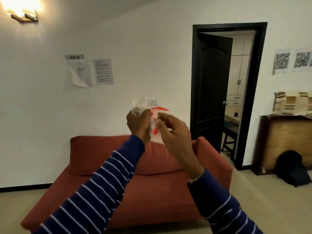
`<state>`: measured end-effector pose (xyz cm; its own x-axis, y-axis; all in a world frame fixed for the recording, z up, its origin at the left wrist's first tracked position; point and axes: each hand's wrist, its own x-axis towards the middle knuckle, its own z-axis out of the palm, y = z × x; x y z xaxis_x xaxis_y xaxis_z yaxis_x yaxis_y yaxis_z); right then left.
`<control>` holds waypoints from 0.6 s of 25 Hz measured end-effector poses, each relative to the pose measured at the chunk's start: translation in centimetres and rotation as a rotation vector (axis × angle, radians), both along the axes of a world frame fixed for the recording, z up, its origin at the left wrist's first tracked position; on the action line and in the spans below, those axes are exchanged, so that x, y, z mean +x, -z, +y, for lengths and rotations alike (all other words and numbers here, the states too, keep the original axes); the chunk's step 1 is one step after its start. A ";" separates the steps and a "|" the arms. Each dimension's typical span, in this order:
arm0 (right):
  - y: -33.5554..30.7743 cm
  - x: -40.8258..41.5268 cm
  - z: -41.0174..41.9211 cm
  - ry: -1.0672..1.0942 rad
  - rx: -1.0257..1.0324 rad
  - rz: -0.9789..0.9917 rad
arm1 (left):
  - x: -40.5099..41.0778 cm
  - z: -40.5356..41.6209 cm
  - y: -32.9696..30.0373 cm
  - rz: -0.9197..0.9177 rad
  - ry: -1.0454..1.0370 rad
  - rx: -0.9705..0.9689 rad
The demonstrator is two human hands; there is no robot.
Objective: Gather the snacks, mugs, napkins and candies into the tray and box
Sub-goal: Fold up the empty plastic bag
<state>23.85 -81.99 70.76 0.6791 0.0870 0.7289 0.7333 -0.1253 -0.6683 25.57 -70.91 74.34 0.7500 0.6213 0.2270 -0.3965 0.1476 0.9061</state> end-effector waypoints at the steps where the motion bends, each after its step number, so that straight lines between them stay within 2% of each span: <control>1: 0.3 -0.4 -0.4 0.099 0.047 -0.102 | 0.1 -0.6 -0.5 -0.011 0.030 -0.015; 3: -0.1 -0.3 -1.3 0.098 0.055 -0.115 | 0.2 -2.3 -1.1 -0.026 0.245 -0.032; 5: -0.9 0.5 -1.8 -0.032 0.087 0.006 | -0.4 -3.9 -1.4 -0.026 0.569 -0.107; 7: -1.7 1.7 -2.4 0.033 0.140 0.008 | -0.4 -5.5 -0.9 0.010 0.688 -0.130; 9: -2.4 2.8 -2.9 0.189 0.214 -0.039 | -0.1 -7.2 -0.5 0.042 0.628 0.011; 11: -3.3 3.9 -3.9 0.272 0.281 0.012 | 0.0 -8.4 0.2 0.050 0.540 0.142; 13: -4.1 5.4 -5.3 0.244 0.355 0.213 | -0.1 -9.1 1.2 -0.095 0.494 0.224; 15: -4.6 6.1 -6.3 0.036 0.497 0.493 | -0.4 -9.4 1.9 -0.309 0.325 0.514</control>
<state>29.96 -88.26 75.40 0.9370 -0.2055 0.2823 0.3308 0.2629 -0.9064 25.18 -80.34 72.42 0.7337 0.1308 0.6668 -0.6566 -0.1162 0.7453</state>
